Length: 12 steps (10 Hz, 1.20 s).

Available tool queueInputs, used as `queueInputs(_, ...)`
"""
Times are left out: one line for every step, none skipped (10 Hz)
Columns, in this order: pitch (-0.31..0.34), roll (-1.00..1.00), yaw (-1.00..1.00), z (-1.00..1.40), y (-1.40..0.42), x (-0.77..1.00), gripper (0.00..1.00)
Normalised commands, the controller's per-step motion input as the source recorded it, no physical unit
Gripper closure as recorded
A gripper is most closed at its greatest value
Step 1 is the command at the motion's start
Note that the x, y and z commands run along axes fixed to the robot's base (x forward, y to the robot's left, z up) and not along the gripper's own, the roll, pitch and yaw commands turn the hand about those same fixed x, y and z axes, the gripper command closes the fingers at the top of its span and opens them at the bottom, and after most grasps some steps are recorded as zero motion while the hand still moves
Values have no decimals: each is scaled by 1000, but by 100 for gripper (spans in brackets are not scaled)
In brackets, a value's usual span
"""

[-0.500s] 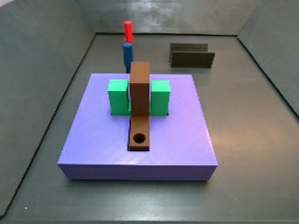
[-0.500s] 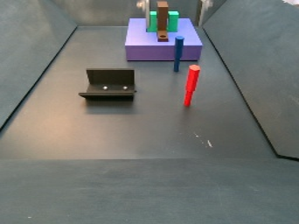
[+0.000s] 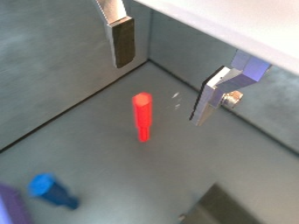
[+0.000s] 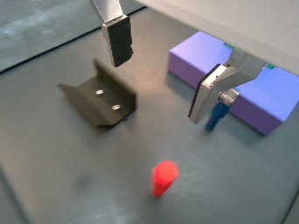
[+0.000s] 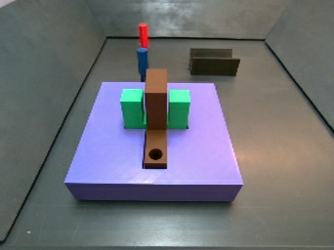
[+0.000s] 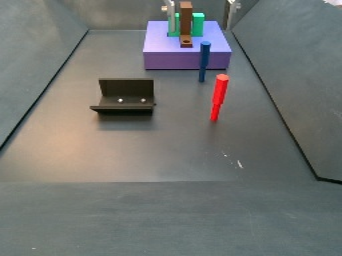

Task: Pick up the blue object. Move up. Move to above the board. Insert the blue object.
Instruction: Pick up the blue object.

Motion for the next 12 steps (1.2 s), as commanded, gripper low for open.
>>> queueInputs(-113,-24,126,-169,-891,-60,0)
queueInputs(-111,-44,100,-226,-680,-63,0)
queueInputs(-104,-63,69,-300,-603,-9,0)
queueInputs(-106,-60,37,-389,-671,0,0)
queueInputs(-96,-36,20,-457,-677,0,0)
queueInputs(-101,-44,0,-517,-531,-57,0)
queueInputs(-97,-46,0,-494,-397,-151,0)
queueInputs(-83,0,0,-357,-274,-246,0)
queueInputs(-76,0,0,-269,-234,-257,0)
queueInputs(-79,0,0,-229,-254,-191,0)
queueInputs(-90,0,0,-277,-266,-143,0)
queueInputs(-104,0,0,-326,-257,-109,0)
